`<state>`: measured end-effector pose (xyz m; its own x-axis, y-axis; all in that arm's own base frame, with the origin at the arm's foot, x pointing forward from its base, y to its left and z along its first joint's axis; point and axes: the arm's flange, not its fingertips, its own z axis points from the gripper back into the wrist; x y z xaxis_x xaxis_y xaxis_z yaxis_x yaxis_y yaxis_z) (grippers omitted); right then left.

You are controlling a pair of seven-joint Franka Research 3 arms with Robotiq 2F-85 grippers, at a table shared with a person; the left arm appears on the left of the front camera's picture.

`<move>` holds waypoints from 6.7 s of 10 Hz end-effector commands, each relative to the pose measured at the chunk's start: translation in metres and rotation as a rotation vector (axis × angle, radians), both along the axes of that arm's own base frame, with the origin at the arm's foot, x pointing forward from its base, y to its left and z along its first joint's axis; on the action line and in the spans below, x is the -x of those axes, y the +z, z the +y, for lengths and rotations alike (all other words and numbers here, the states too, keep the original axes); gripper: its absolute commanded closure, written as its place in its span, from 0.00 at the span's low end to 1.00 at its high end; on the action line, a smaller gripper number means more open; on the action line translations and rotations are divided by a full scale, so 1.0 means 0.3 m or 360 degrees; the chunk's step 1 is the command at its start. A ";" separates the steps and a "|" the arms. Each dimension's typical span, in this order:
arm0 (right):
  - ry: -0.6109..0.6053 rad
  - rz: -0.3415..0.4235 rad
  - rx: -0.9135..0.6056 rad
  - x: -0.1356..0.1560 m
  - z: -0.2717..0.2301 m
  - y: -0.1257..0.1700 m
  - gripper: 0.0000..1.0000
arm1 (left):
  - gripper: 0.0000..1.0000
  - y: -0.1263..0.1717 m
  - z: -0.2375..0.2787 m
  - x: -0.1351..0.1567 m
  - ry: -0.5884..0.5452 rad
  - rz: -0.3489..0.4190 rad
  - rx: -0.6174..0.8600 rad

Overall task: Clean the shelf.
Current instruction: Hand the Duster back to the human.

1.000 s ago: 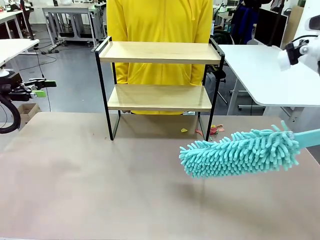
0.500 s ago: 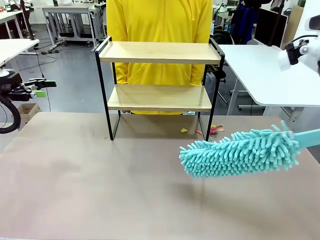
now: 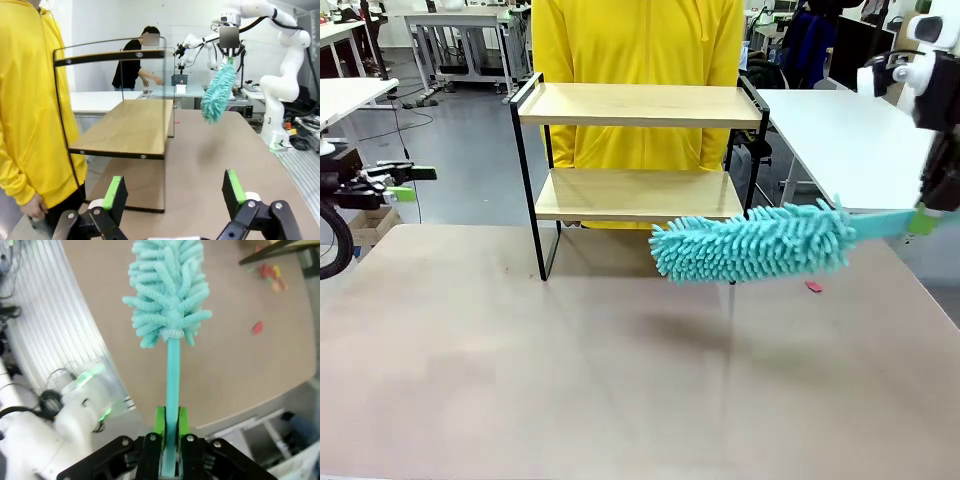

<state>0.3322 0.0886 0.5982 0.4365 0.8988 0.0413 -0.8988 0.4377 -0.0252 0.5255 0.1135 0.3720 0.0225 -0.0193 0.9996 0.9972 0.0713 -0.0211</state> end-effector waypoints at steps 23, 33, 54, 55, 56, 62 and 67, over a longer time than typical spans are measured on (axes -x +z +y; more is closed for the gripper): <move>0.0808 -0.0230 -0.0507 -0.117 -0.132 -0.211 0.87 | 0.00 -0.104 -1.034 0.612 -0.0261 -0.0028 0.0256; 0.0808 -0.0230 -0.0507 -0.117 -0.132 -0.211 0.87 | 0.00 -0.156 -1.364 0.616 -0.0274 -0.0018 0.0304; 0.0460 -0.0509 -0.1041 -0.009 -0.450 -0.018 0.00 | 1.00 -0.136 -1.314 0.574 -0.0244 -0.0066 0.0265; 0.0381 -0.0559 -0.1154 0.010 -0.531 -0.025 0.00 | 1.00 -0.136 -1.314 0.574 -0.0244 -0.0066 0.0265; 0.0307 -0.0597 -0.1217 0.032 -0.589 -0.036 0.00 | 1.00 -0.136 -1.314 0.574 -0.0244 -0.0066 0.0265; 0.0245 -0.0567 -0.1181 0.038 -0.630 -0.021 0.00 | 0.83 0.010 -1.274 0.560 -0.0171 -0.0092 0.0299; 0.0245 -0.0567 -0.1181 0.038 -0.630 -0.021 0.00 | 0.83 0.611 -0.921 0.507 0.0416 -0.0307 0.0321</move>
<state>0.3201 -0.0983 0.5900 0.1846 0.6375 0.7480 -0.9377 0.3422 -0.0602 0.3747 -0.1769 0.5399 -0.1893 0.2064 0.9600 0.9605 0.2418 0.1375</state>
